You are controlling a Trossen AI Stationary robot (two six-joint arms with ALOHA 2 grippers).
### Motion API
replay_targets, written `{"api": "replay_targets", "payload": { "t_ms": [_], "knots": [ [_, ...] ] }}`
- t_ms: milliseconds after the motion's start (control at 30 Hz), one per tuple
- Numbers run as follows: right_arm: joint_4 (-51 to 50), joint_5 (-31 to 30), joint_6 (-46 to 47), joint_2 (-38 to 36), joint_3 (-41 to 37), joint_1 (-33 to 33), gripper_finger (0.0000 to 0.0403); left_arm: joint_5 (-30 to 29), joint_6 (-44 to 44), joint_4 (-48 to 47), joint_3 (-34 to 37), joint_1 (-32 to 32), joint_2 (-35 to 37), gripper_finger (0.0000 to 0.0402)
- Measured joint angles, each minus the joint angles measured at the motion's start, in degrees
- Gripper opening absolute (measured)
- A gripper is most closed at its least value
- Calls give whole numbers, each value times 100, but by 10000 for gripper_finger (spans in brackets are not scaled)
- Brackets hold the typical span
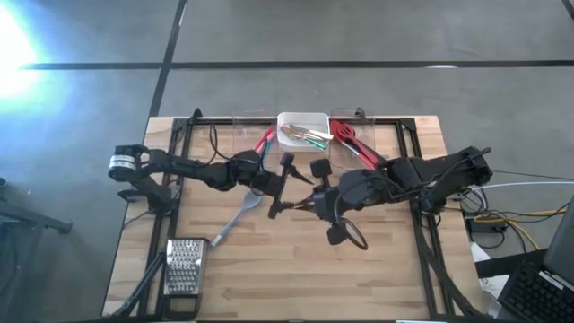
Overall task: Pick & Place Kitchen Items
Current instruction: Put the transparent spatula into the left transparent bin
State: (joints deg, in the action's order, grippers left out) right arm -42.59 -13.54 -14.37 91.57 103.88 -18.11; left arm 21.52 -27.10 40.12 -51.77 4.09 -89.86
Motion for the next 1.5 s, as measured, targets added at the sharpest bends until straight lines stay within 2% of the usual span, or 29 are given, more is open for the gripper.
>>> {"api": "replay_targets", "payload": {
  "t_ms": [233, 467, 600, 933, 1267, 1500],
  "knots": [
    [185, -14, -114, 21, -38, 2, 8, -105, -5, 58, -332, -394, 0, 335],
    [184, -13, -90, 28, -70, 0, 8, -139, -97, 43, -486, -423, 0, 333],
    [249, 11, -117, 28, -72, -2, 8, -257, -271, 37, -457, -428, -4, 315],
    [448, 55, -314, 26, -83, -2, 8, -323, -301, -11, -452, -426, -11, 205],
    [465, 78, -290, 71, -103, 2, 8, -595, -307, -87, -464, -424, -11, 21],
    [429, 116, -262, 170, -103, 4, 8, -746, -284, -243, -454, -432, -17, 17]
  ]
}}
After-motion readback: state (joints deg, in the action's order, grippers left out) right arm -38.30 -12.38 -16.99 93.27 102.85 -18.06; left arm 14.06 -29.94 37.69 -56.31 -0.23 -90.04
